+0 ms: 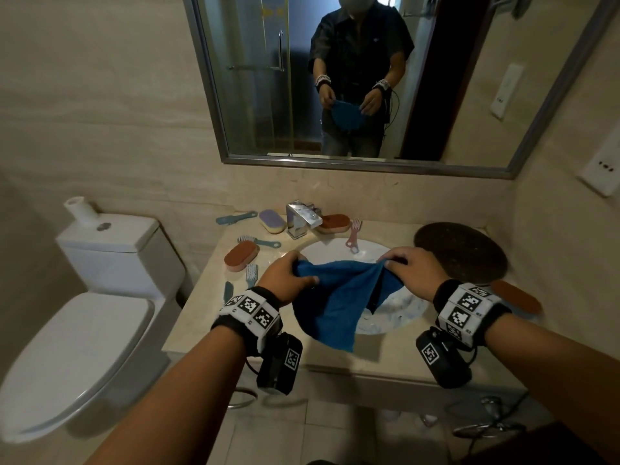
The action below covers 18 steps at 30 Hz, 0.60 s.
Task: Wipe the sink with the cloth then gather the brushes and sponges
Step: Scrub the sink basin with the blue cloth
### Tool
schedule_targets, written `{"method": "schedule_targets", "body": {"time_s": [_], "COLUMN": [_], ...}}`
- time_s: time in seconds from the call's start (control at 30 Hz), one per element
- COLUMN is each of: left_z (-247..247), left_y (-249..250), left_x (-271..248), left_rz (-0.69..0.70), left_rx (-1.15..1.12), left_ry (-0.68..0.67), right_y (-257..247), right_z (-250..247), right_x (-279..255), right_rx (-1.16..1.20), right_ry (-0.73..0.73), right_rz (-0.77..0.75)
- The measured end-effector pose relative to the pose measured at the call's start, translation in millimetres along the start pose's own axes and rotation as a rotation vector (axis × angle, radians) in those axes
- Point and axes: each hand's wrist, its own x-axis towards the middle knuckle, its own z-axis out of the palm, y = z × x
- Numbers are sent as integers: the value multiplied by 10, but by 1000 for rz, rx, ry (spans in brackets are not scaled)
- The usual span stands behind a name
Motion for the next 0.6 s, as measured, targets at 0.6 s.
{"method": "schedule_targets", "body": {"time_s": [0.6], "left_z": [347], "left_y": [86], "left_x": [-96], "left_rz": [110], "left_rx": [-105], "left_ry": [-144], "right_y": [-508], "right_z": [238], "right_x": [11], "right_rx": [806], "right_ry": [-262], "right_rz": [153]}}
